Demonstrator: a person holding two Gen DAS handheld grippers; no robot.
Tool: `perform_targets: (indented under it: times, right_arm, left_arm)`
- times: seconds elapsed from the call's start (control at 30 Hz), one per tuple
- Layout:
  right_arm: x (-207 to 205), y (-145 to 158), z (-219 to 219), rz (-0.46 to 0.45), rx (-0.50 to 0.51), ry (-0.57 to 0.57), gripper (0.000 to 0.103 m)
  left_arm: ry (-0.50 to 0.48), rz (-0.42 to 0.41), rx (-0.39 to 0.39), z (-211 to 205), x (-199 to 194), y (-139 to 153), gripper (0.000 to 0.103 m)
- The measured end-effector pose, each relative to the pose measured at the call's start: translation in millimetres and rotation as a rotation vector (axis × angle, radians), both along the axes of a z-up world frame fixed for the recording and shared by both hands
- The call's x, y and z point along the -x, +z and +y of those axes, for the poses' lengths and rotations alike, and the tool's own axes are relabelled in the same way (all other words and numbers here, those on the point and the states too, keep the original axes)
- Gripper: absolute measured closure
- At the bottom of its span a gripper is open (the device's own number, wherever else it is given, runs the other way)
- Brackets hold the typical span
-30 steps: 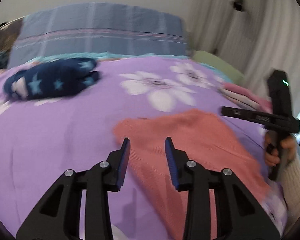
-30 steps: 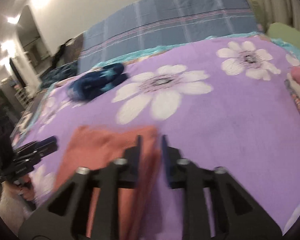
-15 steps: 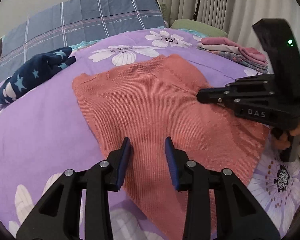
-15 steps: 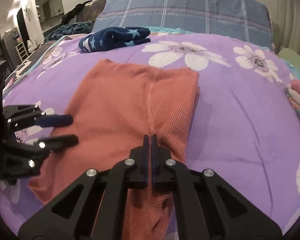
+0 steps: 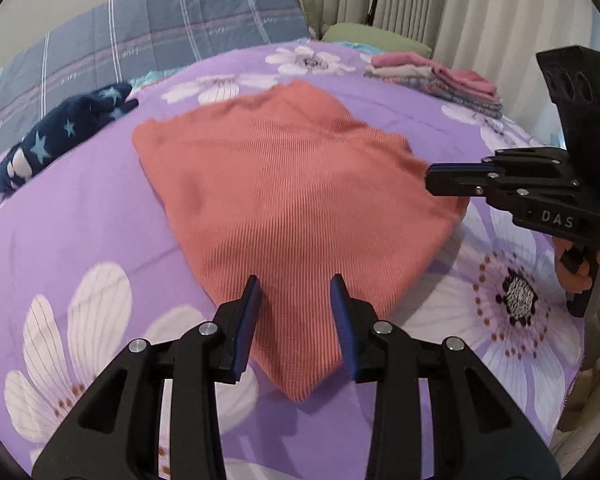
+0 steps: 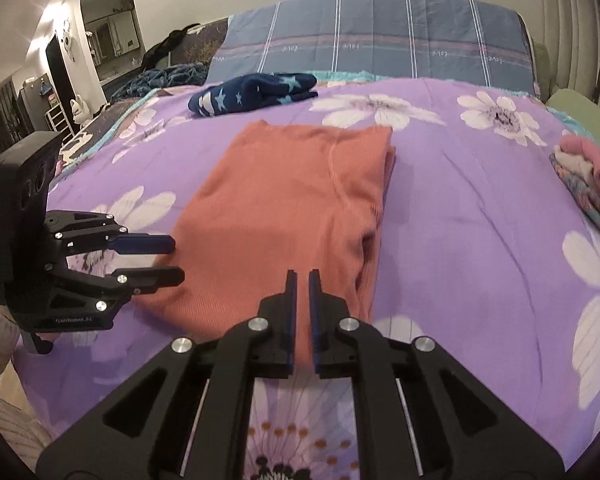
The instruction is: Fold small clothes
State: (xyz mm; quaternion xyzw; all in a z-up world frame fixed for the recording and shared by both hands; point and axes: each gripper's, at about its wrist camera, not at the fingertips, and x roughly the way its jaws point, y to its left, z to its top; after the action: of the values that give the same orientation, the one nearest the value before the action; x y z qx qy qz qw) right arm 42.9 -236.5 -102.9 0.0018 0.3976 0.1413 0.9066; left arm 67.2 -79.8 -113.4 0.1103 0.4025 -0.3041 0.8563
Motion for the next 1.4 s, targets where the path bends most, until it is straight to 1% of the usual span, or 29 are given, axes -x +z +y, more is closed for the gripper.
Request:
perform_targets:
  times: [0.1,0.2,0.27,0.33,0.4,0.43,0.47,0.5,0.53,0.6,0.63,0.67,0.7,0.73,0.77,0.83,0.87,0.9,0.97,1.03,1.17,1.27,1.4]
  right_arm:
    - [-3,-22,-4,0.07,0.025,-0.02,0.096]
    - [-1,-29,-6,0.066,0.004,-0.024,0.096]
    - [0,-29,-7,0.064,-0.01,-0.034,0.096]
    - [3,-27,-5,0.045,-0.006,-0.036,0.096]
    - [6,-19,-4,0.009,0.002,-0.028,0.096]
    - [8,-12,-7,-0.016,-0.017,-0.028,0.096]
    - [7,-7,-9,-0.029,-0.036,-0.027,0.095]
    - [5,1,-14,-0.051,-0.068,-0.034,0.091]
    - [2,8,-18,-0.07,-0.083,-0.054,0.08]
    - [-12,18,-24,-0.094,-0.082,-0.08,0.066]
    - [-20,19,-27,-0.094,-0.068,-0.089,0.065]
    - [-29,19,-29,-0.087,-0.054,-0.105,0.061]
    - [-40,19,-35,-0.072,-0.062,-0.129,0.05]
    - [-48,18,-38,-0.052,-0.088,-0.138,0.044]
    - [-57,16,-43,-0.024,-0.122,-0.139,0.042]
    - [-77,15,-52,0.033,-0.209,-0.152,0.042]
    - [-83,15,-55,0.042,-0.234,-0.157,0.042]
    - [-90,16,-56,0.051,-0.25,-0.153,0.041]
    - [-102,15,-56,0.068,-0.257,-0.143,0.041]
    - [-114,9,-53,0.106,-0.257,-0.125,0.041]
    - [-130,-9,-46,0.193,-0.264,-0.083,0.041]
    - [-135,-20,-43,0.224,-0.263,-0.051,0.048]
    - [-147,-26,-46,0.242,-0.315,-0.027,0.051]
  left_arm:
    - [0.021,0.02,0.005,3,0,-11,0.066]
    - [0.028,0.016,0.02,5,0,-13,0.065]
    - [0.042,0.033,0.052,9,-1,-13,0.064]
    - [0.053,0.042,0.077,13,-1,-11,0.064]
    - [0.059,0.053,0.111,17,0,-6,0.063]
    - [0.061,0.056,0.136,22,0,-1,0.063]
    - [0.071,0.047,0.154,26,-1,4,0.06]
    - [0.088,0.033,0.164,30,-4,9,0.057]
    - [0.115,0.006,0.172,36,-9,16,0.053]
    - [0.148,-0.017,0.162,41,-19,20,0.053]
    - [0.167,-0.015,0.149,42,-28,19,0.053]
    - [0.171,-0.003,0.148,42,-35,18,0.053]
    - [0.171,0.017,0.155,42,-43,16,0.053]
    - [0.17,0.051,0.168,41,-53,12,0.053]
    - [0.168,0.077,0.179,40,-61,9,0.052]
    - [0.169,0.134,0.2,35,-77,1,0.05]
    - [0.163,0.149,0.209,32,-84,-1,0.047]
    - [0.157,0.154,0.21,30,-87,-3,0.047]
    - [0.15,0.156,0.196,25,-98,-4,0.044]
    - [0.146,0.163,0.189,22,-107,-6,0.042]
    - [0.131,0.193,0.205,23,-123,-12,0.039]
    - [0.124,0.205,0.229,24,-132,-15,0.038]
    - [0.119,0.209,0.239,22,-145,-16,0.037]
